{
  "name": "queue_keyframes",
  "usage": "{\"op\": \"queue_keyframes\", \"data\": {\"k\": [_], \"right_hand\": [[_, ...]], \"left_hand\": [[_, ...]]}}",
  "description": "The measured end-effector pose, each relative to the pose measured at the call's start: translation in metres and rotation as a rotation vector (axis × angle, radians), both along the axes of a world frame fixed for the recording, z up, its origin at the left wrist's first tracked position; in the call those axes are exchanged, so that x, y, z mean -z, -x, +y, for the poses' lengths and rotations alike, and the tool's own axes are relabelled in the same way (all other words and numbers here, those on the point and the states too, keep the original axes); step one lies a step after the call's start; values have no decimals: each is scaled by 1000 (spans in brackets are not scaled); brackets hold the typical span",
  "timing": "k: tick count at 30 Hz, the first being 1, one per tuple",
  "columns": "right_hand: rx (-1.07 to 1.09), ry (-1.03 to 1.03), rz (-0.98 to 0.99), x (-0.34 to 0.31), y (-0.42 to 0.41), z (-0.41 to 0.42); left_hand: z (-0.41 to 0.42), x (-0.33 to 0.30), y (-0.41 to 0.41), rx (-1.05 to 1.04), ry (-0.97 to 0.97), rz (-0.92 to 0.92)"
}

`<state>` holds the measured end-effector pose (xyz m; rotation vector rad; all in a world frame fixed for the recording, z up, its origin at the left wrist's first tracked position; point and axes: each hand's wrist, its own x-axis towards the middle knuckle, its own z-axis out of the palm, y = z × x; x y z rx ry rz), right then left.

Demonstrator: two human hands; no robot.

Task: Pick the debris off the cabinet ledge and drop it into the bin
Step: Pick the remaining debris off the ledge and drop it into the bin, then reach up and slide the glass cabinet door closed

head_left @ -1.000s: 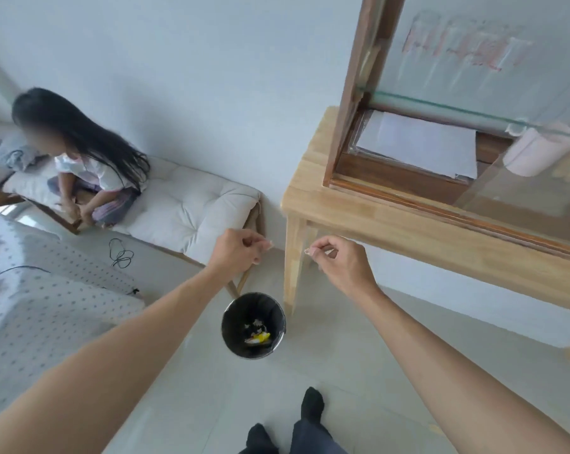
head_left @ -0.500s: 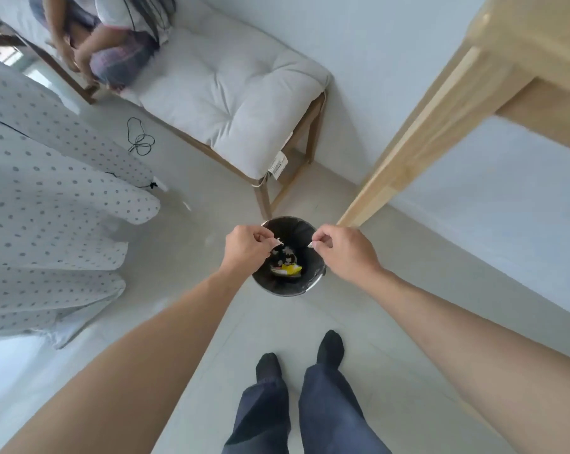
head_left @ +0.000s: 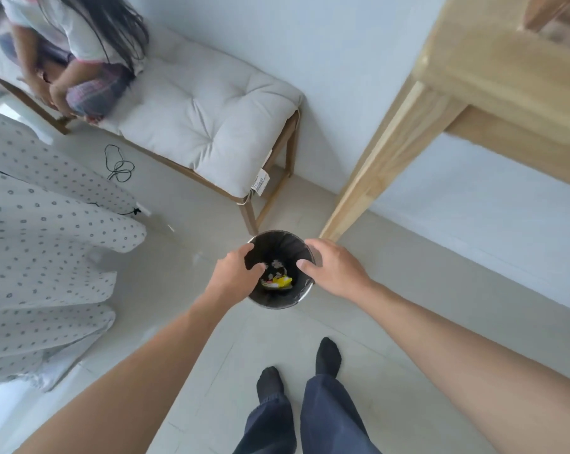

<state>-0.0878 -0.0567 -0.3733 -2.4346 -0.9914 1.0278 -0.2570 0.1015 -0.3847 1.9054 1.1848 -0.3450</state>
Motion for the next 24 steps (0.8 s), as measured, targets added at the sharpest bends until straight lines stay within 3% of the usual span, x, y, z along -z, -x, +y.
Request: {"op": "queue_keyframes", "data": {"k": [14,24], "right_hand": [[202,-388,-230,-286,-25,-45],[485,-697,-480,-386,-85,-142]], "left_hand": [[5,-307,-60,242,-315,-317],[-42,-411,-171,430,-387,-571]]}}
